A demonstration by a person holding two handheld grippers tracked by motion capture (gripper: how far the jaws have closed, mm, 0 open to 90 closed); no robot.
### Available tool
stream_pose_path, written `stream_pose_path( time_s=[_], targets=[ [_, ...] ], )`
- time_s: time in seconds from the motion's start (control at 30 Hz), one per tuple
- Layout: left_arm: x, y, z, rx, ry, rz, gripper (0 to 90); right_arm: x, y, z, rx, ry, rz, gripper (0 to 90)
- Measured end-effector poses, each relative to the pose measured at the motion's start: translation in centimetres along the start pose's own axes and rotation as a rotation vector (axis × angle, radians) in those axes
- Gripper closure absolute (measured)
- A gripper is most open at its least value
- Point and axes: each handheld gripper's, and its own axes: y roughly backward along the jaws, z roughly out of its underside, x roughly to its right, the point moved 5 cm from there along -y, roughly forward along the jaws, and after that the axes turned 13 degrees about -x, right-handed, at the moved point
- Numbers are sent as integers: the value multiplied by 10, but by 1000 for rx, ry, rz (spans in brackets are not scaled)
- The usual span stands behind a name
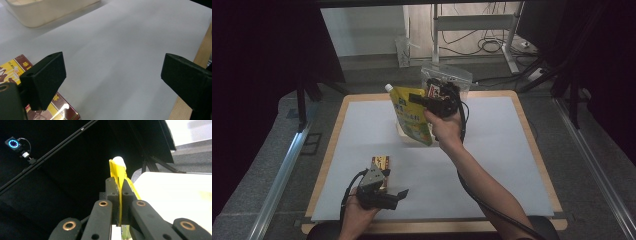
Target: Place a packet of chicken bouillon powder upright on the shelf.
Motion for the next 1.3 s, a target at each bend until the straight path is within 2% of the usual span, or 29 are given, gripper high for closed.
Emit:
stream_pose_path(
  time_s=[0.63, 0.77, 1.03, 1.3],
  targets=[
    [0, -2, 0, -10, -9, -3, 58, -3, 27, 6, 11, -7, -14, 896],
    [1, -2, 0, -11, -10, -3, 58, 0, 25, 6, 11, -15, -15, 896],
    [0, -1, 1, -8, -5, -2, 59, 10, 13, 5, 27, -31, 17, 896],
    [2, -3, -1, -13, -2, 3, 56, 10, 3, 8, 25, -30, 17, 896]
  ],
)
